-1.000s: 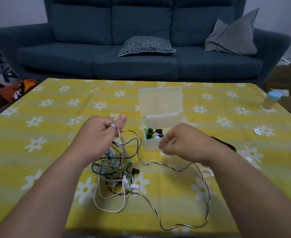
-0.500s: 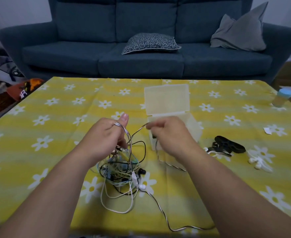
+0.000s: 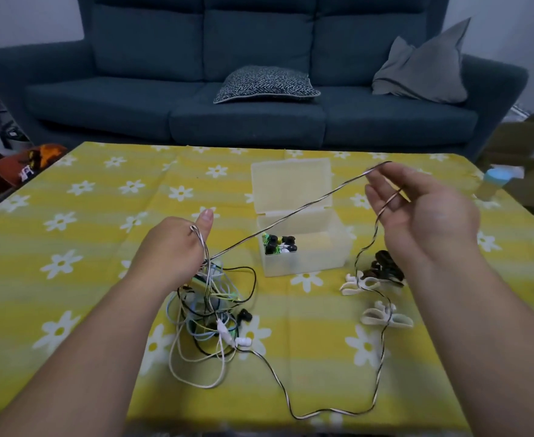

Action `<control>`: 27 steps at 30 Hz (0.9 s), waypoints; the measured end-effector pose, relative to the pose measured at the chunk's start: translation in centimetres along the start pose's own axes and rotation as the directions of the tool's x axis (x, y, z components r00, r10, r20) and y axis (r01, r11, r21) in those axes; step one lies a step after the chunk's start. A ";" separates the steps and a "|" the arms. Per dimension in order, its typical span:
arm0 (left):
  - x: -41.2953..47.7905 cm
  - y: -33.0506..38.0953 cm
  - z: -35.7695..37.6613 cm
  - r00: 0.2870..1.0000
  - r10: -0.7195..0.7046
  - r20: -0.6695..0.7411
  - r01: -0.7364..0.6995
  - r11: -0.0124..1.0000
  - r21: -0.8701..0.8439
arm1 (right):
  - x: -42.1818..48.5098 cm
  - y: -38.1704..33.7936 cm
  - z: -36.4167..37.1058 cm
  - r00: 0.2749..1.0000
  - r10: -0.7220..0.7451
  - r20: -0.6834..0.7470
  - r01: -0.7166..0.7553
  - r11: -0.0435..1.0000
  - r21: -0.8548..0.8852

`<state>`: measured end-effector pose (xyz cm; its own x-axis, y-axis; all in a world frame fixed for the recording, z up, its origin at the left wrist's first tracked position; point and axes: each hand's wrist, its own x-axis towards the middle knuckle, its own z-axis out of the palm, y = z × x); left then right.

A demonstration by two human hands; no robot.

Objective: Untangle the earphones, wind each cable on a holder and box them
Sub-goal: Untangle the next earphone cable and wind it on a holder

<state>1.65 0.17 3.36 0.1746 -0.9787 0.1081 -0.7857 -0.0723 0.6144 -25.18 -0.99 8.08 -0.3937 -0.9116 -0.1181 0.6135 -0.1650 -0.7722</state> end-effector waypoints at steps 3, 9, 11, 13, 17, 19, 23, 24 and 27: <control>0.0 0.3 0.2 0.999 0.022 -0.037 -0.024 0.998 -0.050 | 0.3 -0.5 -0.8 1.000 -0.004 -0.011 0.004 1.000 0.021; 0.1 0.4 0.9 0.992 0.024 -0.124 -0.076 0.898 -0.434 | -0.4 -0.5 -1.2 0.981 0.189 0.041 -0.081 0.591 -0.802; 0.0 1.0 0.9 0.993 0.036 -0.113 -0.090 0.843 -0.531 | -0.9 0.6 -1.4 0.933 0.347 0.097 0.073 0.083 -0.994; -0.1 1.5 0.8 0.996 0.043 -0.083 -0.085 0.780 -0.621 | -1.5 2.1 -1.1 0.906 0.379 0.186 0.283 -0.218 -0.934; -0.4 2.4 0.7 0.999 0.039 -0.019 -0.039 0.633 -0.773 | -3.7 5.4 1.0 0.854 0.222 0.471 0.481 0.010 -0.877; -0.5 2.5 0.8 0.999 0.047 0.003 -0.026 0.606 -0.795 | -4.3 7.2 1.8 0.823 0.240 0.515 0.478 0.197 -0.856; -0.6 2.4 0.8 0.996 0.072 0.043 -0.003 0.551 -0.835 | -4.8 10.5 2.3 0.768 0.373 0.521 0.464 0.235 -0.854; -0.6 2.3 0.6 0.996 0.074 0.048 0.000 0.543 -0.840 | -4.9 11.2 2.4 0.755 0.400 0.520 0.471 0.220 -0.854; -0.6 2.3 0.3 0.995 0.090 0.045 -0.010 0.535 -0.845 | -4.9 12.4 2.6 0.724 0.453 0.520 0.501 0.173 -0.848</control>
<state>-0.43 0.53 4.49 0.0759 -0.9889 0.1279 0.0790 0.1338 0.9879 -13.87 0.50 0.71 0.3488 -0.9307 -0.1101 -0.6713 -0.1662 -0.7223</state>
